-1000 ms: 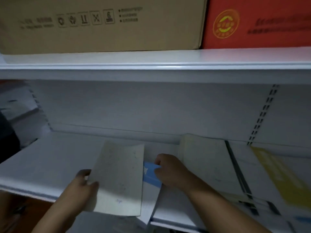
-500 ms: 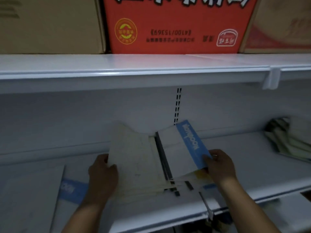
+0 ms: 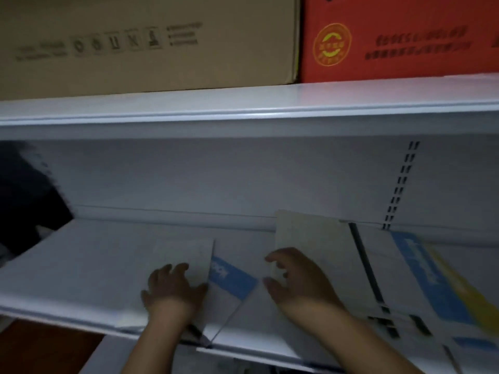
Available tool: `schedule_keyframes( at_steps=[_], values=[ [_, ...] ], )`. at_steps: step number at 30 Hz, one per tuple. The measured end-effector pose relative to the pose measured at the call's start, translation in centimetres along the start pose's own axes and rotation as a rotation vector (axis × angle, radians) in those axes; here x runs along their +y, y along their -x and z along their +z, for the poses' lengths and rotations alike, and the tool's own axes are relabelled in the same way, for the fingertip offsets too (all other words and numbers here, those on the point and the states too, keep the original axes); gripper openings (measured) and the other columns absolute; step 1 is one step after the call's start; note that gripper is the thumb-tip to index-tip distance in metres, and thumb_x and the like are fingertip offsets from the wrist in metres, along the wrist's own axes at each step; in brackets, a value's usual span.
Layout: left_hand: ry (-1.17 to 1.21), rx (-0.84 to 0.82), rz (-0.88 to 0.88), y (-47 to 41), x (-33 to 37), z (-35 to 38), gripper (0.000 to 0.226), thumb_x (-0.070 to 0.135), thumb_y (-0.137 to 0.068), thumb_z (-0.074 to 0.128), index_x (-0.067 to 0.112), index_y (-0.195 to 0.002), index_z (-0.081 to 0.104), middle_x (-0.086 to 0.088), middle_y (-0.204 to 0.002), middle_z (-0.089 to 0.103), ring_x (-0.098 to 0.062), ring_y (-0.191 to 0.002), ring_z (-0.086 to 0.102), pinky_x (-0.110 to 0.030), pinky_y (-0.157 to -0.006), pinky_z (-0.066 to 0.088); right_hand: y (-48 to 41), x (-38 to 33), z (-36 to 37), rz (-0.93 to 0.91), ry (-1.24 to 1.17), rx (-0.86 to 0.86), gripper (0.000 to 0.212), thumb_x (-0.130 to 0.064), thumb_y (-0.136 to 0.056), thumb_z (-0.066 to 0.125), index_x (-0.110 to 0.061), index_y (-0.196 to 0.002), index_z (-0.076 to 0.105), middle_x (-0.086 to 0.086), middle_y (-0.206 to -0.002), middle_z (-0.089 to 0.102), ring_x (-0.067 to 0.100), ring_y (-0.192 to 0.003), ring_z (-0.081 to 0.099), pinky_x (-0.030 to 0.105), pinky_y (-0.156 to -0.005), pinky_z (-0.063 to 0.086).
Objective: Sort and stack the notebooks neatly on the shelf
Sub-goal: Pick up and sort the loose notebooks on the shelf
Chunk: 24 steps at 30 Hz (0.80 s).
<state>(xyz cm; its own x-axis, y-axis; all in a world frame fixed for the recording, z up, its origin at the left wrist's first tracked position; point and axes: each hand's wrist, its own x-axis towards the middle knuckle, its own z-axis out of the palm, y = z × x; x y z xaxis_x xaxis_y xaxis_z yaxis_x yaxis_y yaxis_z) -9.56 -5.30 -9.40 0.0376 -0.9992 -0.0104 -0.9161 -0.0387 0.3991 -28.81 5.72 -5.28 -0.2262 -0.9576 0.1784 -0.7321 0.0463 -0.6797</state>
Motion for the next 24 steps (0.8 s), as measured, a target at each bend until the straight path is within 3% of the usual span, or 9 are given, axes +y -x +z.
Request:
schedule_keyframes(
  at_steps=[3,6,8,10,13,16,20,22,24],
  values=[
    [-0.058,0.052,-0.072,0.3,-4.0,-1.4,0.073,0.054,-0.071,0.061,0.023,-0.134,0.042,-0.007,-0.144,0.039,-0.029,-0.134,0.032,-0.043,-0.105,0.036,-2.4,-3.2,4.6,0.039,0.161,-0.318,0.055,-0.038,-0.086,0.055,-0.020,-0.135,0.037,0.003,-0.139,0.042,0.023,-0.122,0.046,0.031,-0.101,0.040],
    [0.000,-0.015,-0.090,0.4,-6.6,-2.4,0.069,0.054,-0.063,0.060,0.012,-0.117,0.052,-0.011,-0.111,0.061,-0.031,-0.105,0.054,-0.039,-0.087,0.050,-4.3,-3.8,7.8,0.105,0.311,-0.456,0.086,-0.044,-0.082,0.059,-0.021,-0.148,0.008,0.012,-0.157,0.010,0.032,-0.141,0.018,0.040,-0.113,0.026],
    [-0.002,-0.037,-0.089,0.9,-7.3,-3.0,0.063,0.049,-0.066,0.065,0.009,-0.113,0.051,-0.011,-0.107,0.063,-0.029,-0.098,0.058,-0.035,-0.082,0.052,-5.0,-3.4,8.8,0.144,0.411,-0.487,0.102,-0.051,-0.074,0.066,-0.018,-0.148,0.005,0.015,-0.152,0.020,0.034,-0.137,0.024,0.043,-0.110,0.031],
    [0.000,-0.061,-0.094,0.9,-7.5,-3.5,0.069,0.048,-0.063,0.069,0.010,-0.116,0.046,-0.011,-0.112,0.061,-0.028,-0.098,0.059,-0.034,-0.080,0.053,-5.4,-3.2,8.7,0.167,0.425,-0.468,0.107,-0.054,-0.066,0.072,-0.012,-0.145,0.015,0.015,-0.142,0.033,0.031,-0.129,0.035,0.039,-0.102,0.038],
    [0.167,-0.135,-0.175,0.8,-7.2,-4.4,0.068,0.033,-0.067,0.071,0.006,-0.124,0.047,-0.011,-0.109,0.061,-0.029,-0.097,0.060,-0.031,-0.075,0.052,-5.9,-3.2,8.7,0.181,0.243,-0.433,0.068,-0.044,-0.070,0.073,-0.007,-0.122,0.047,0.013,-0.126,0.053,0.026,-0.113,0.054,0.026,-0.078,0.042],
    [0.490,-0.139,-0.201,0.8,-6.6,-5.0,0.052,0.014,-0.071,0.066,0.003,-0.120,0.054,-0.013,-0.095,0.061,-0.030,-0.083,0.057,-0.039,-0.072,0.054,-5.3,-4.2,8.2,0.143,0.123,-0.370,0.027,-0.021,-0.085,0.052,-0.008,-0.108,0.050,0.016,-0.121,0.057,0.027,-0.108,0.057,0.024,-0.072,0.036],
    [0.666,-0.116,-0.055,0.0,-3.6,-5.4,0.047,0.010,-0.080,0.065,0.005,-0.124,0.049,-0.019,-0.107,0.059,-0.028,-0.082,0.053,-0.034,-0.069,0.045,-3.9,-3.6,4.2,0.160,-0.116,-0.175,0.019,-0.015,-0.083,0.048,-0.013,-0.102,0.050,0.008,-0.104,0.062,0.023,-0.093,0.058,0.028,-0.066,0.042],
    [0.892,-0.171,0.036,-0.1,-0.3,-5.7,0.047,0.010,-0.080,0.065,0.010,-0.125,0.049,-0.020,-0.113,0.059,-0.029,-0.084,0.056,-0.037,-0.077,0.045,-3.0,-1.8,1.0,0.231,-0.276,-0.032,0.013,-0.011,-0.085,0.050,-0.020,-0.094,0.050,-0.004,-0.087,0.059,0.020,-0.083,0.059,0.030,-0.066,0.047],
    [1.096,-0.289,0.100,0.0,3.3,-5.3,0.038,0.004,-0.087,0.055,0.014,-0.123,0.051,-0.016,-0.112,0.059,-0.030,-0.087,0.057,-0.039,-0.082,0.044,-1.8,0.3,-2.3,0.304,-0.412,0.126,0.020,-0.010,-0.086,0.051,-0.029,-0.083,0.048,-0.007,-0.081,0.057,0.017,-0.072,0.058,0.026,-0.053,0.046]
  ],
)
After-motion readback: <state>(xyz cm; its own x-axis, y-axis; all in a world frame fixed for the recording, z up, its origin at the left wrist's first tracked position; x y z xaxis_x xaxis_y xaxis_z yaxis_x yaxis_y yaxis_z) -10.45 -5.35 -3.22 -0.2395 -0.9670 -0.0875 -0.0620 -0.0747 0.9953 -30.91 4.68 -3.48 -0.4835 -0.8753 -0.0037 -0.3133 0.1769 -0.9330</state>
